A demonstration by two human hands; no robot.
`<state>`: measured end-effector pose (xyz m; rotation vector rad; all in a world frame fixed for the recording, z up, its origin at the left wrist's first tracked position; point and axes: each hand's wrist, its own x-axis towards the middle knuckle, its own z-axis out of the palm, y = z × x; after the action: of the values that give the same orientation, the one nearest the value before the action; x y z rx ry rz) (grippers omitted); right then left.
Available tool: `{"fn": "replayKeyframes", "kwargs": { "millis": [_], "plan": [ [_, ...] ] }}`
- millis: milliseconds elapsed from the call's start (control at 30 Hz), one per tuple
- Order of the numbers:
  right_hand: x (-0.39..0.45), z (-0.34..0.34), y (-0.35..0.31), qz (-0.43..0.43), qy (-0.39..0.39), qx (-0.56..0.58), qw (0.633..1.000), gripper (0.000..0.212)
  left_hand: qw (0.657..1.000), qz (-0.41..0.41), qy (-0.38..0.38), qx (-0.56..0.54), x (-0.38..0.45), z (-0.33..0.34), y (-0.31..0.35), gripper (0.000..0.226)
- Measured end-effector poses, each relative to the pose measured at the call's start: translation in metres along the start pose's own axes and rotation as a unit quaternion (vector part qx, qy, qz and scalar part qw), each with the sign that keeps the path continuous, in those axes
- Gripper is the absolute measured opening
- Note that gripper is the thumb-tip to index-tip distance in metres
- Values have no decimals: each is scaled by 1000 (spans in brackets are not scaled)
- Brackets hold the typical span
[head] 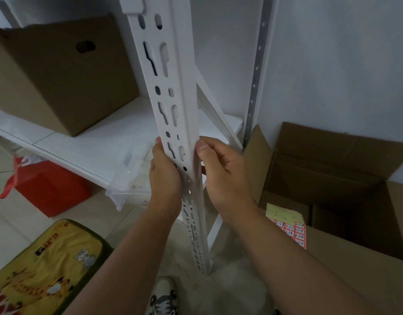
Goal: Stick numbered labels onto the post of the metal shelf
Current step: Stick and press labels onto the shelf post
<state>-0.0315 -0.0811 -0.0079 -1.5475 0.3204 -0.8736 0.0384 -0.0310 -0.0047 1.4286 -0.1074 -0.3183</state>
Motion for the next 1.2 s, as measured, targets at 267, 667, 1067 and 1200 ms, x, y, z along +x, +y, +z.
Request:
{"fn": "replayKeyframes", "kwargs": {
  "millis": [267,667,1067,1200],
  "plan": [
    [1,4,-1,-4,44,-23,999,29,1000,1,23,-14,-2,4,-2,47],
    [-1,7,-2,-13,78,-43,996,26,1000,8,27,-9,-4,6,-4,48],
    [-5,2,-1,-13,22,-19,999,24,1000,0,17,13,-4,3,0,46],
    [-3,1,0,-31,22,-34,999,24,1000,1,17,17,-4,2,0,47]
  ]
}}
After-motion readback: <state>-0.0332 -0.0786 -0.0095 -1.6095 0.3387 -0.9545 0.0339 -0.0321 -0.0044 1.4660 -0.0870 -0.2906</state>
